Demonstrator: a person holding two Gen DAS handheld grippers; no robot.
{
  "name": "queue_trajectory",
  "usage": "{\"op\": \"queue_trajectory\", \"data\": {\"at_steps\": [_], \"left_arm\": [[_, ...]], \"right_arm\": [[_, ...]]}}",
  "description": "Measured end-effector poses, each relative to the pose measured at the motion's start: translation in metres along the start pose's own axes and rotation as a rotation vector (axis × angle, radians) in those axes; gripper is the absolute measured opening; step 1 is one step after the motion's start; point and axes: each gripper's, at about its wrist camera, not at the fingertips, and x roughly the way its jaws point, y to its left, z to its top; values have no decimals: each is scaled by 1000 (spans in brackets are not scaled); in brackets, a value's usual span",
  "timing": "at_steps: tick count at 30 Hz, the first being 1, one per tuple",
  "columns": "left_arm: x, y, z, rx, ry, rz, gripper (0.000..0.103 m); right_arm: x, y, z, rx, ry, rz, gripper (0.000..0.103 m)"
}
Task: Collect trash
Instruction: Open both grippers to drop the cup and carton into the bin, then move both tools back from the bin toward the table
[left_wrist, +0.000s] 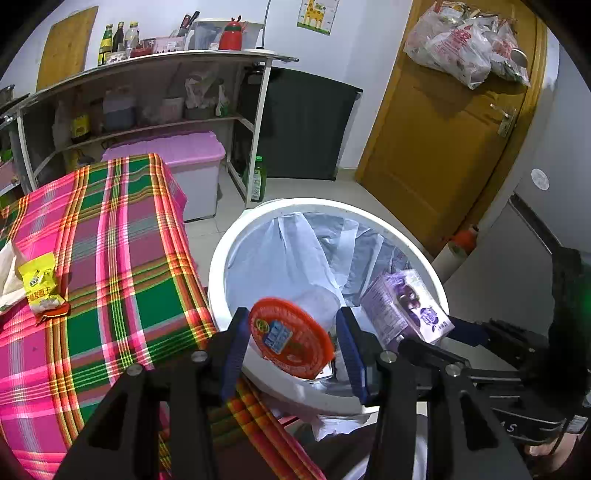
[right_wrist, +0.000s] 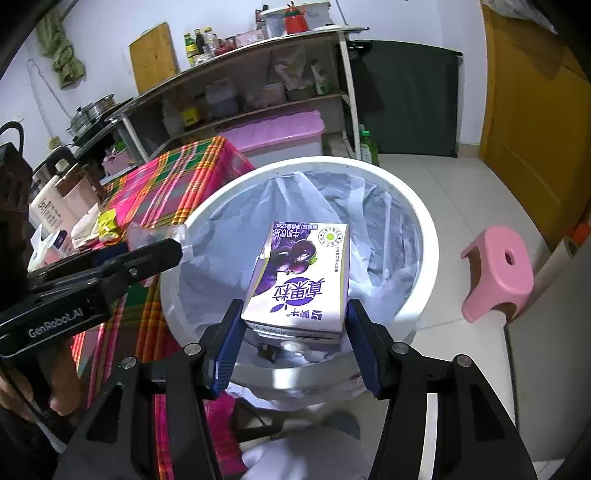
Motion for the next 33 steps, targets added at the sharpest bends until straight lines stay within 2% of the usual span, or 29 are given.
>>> {"op": "queue_trajectory", "data": {"at_steps": [4,16,33], "left_arm": [[-1,0,1,-4,-6,-2,53],[-18,6,0,-28,-41,-26,54],[-48,44,-17,-113,-79,29,54]], "right_arm": [[-1,0,0,6,-11,0,56],[-16,6,2,-17,-58,-1,57],[-36,19,1,-34,-107,25,57]]}}
